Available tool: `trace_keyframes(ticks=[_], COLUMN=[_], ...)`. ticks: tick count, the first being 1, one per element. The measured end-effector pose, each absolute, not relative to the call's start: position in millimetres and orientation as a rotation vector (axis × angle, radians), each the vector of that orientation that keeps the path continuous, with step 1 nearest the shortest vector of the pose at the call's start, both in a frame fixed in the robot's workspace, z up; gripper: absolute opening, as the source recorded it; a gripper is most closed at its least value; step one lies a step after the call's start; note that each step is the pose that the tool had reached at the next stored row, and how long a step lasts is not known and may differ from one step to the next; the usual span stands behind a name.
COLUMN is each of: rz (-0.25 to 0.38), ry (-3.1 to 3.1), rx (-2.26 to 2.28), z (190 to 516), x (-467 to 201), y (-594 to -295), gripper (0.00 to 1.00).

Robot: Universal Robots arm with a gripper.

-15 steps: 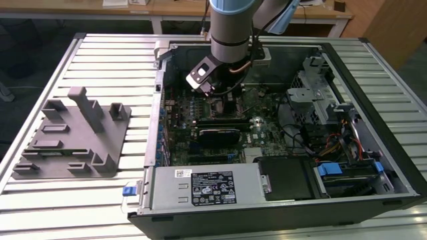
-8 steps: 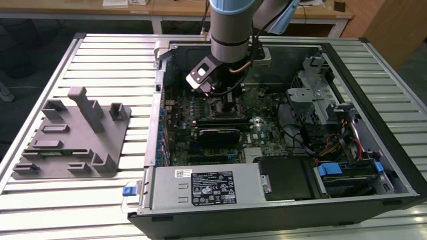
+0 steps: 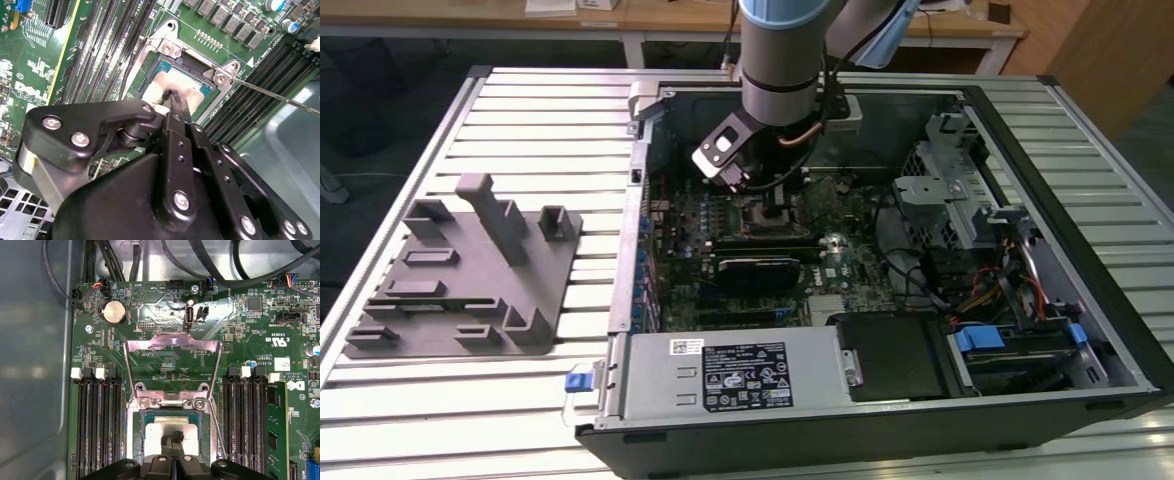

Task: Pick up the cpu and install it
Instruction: 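Place the cpu into insertion slot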

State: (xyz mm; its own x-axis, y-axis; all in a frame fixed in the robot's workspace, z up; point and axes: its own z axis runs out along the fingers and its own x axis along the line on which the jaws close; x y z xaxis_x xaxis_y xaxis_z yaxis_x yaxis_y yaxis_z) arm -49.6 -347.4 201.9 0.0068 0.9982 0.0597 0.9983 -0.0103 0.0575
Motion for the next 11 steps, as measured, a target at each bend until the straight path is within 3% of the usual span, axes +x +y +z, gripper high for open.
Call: trace_keyframes(ticks=[11], rz=[-0.13], ry=[-2.209], rx=[-2.228], z=[199.9], x=[-49.6], y=[-347.4], gripper=[0.11])
